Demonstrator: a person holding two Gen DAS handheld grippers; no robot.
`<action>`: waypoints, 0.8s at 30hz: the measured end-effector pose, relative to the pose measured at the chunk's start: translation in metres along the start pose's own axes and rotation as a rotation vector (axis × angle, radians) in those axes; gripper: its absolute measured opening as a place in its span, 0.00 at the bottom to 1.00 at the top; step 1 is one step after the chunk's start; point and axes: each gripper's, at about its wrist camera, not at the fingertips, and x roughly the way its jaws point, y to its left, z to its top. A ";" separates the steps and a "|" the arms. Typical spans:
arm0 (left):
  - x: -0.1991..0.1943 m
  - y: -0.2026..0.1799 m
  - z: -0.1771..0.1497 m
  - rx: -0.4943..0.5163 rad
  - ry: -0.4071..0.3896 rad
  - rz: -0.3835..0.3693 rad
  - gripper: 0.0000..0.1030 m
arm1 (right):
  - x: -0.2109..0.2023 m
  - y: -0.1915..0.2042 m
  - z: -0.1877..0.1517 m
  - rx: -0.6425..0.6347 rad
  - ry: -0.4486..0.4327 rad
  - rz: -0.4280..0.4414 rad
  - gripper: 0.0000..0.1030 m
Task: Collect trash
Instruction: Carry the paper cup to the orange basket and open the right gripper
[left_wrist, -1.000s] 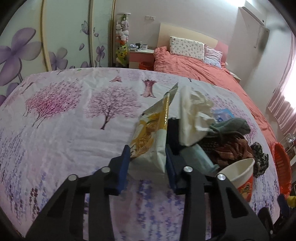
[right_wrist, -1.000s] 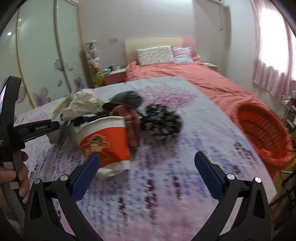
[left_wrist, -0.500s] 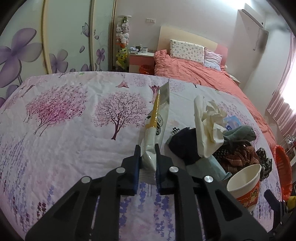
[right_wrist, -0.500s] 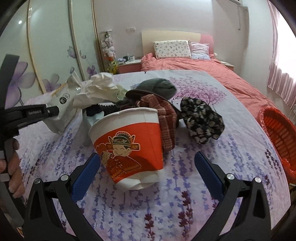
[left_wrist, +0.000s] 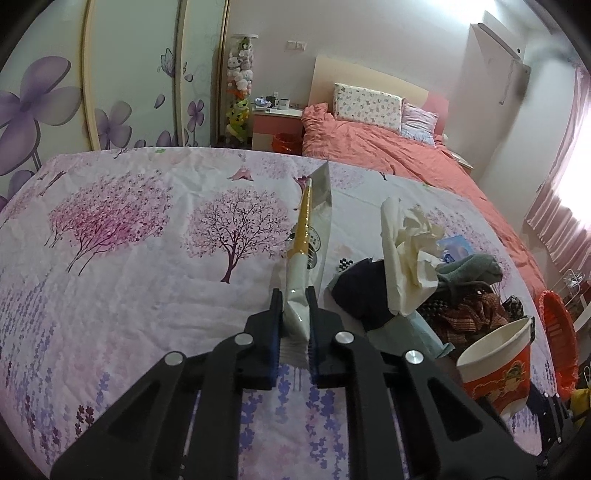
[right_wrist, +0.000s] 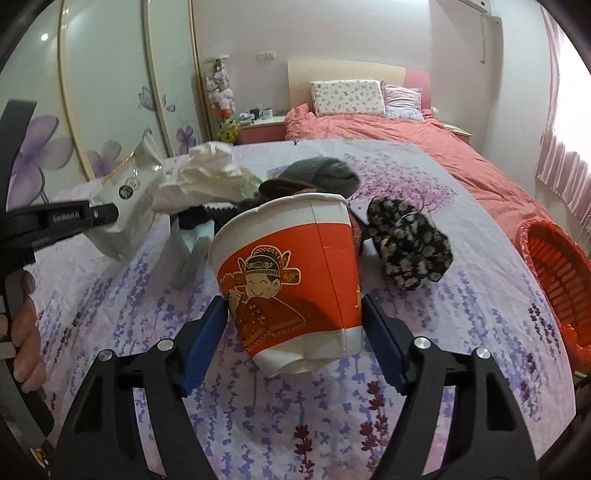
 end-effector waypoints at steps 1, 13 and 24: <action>-0.001 0.000 0.000 0.002 -0.002 -0.002 0.12 | -0.002 -0.001 0.000 0.001 -0.006 -0.001 0.71; 0.017 -0.007 0.004 -0.003 0.039 0.015 0.14 | -0.009 -0.014 0.005 0.027 -0.040 -0.029 0.71; -0.011 -0.019 0.011 0.034 -0.034 -0.011 0.11 | -0.021 -0.030 0.017 0.061 -0.098 -0.044 0.71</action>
